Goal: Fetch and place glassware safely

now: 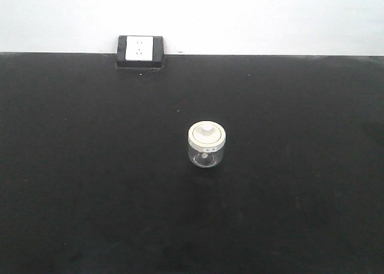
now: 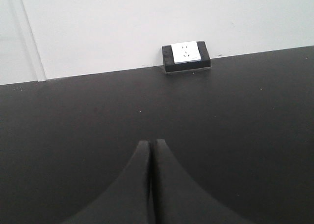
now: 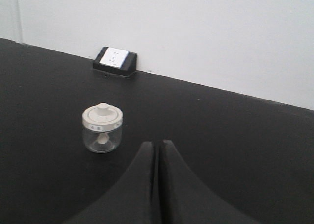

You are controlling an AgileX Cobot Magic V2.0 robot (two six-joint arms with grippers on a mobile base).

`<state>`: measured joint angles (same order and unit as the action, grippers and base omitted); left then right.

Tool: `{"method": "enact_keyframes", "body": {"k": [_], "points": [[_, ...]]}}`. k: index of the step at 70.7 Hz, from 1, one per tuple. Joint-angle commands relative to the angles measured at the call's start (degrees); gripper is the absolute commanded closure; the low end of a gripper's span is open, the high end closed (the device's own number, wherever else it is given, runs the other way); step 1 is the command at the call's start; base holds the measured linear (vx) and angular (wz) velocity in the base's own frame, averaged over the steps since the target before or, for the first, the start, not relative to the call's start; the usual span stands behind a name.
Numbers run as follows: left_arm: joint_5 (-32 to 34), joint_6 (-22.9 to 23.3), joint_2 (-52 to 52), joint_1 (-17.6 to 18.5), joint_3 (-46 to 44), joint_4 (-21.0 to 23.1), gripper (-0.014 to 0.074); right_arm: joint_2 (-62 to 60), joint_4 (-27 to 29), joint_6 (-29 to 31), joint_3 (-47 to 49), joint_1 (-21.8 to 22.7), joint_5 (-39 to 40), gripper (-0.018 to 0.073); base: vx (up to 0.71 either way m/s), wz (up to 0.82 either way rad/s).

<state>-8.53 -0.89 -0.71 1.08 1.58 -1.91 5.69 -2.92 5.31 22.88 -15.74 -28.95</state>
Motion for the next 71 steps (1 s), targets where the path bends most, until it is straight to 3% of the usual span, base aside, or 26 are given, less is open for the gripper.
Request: {"method": "enact_keyframes", "body": {"k": [1, 20, 32, 50, 60, 71], "points": [[4.47, 0.13, -0.71, 0.46, 1.66, 0.56, 0.0603, 0.74, -0.37, -0.01, 0.03, 3.31, 5.12, 0.0560, 0.00, 0.00], [4.47, 0.13, -0.71, 0.46, 1.66, 0.56, 0.0603, 0.74, 1.34, -0.05, -7.85, 12.36, 10.09, 0.0560, 0.00, 0.00], [4.47, 0.13, -0.71, 0.46, 1.66, 0.56, 0.0603, 0.74, 1.39, -0.49, -13.97, 17.31, 19.34, 0.0560, 0.00, 0.00], [4.47, 0.13, -0.71, 0.46, 1.66, 0.56, 0.0603, -2.54, 4.92, -0.49, -25.74, 17.21, 34.14, 0.0560, 0.00, 0.00], [4.47, 0.13, -0.71, 0.46, 1.66, 0.56, 0.0603, -7.26, 6.06, 0.70, -25.57, 17.21, 27.71, 0.0560, 0.00, 0.00], [4.42, 0.13, -0.66, 0.46, 1.61, 0.56, 0.0603, -7.02, 5.99, 1.06, -25.57, 17.21, 27.18, 0.0560, 0.00, 0.00]]}}
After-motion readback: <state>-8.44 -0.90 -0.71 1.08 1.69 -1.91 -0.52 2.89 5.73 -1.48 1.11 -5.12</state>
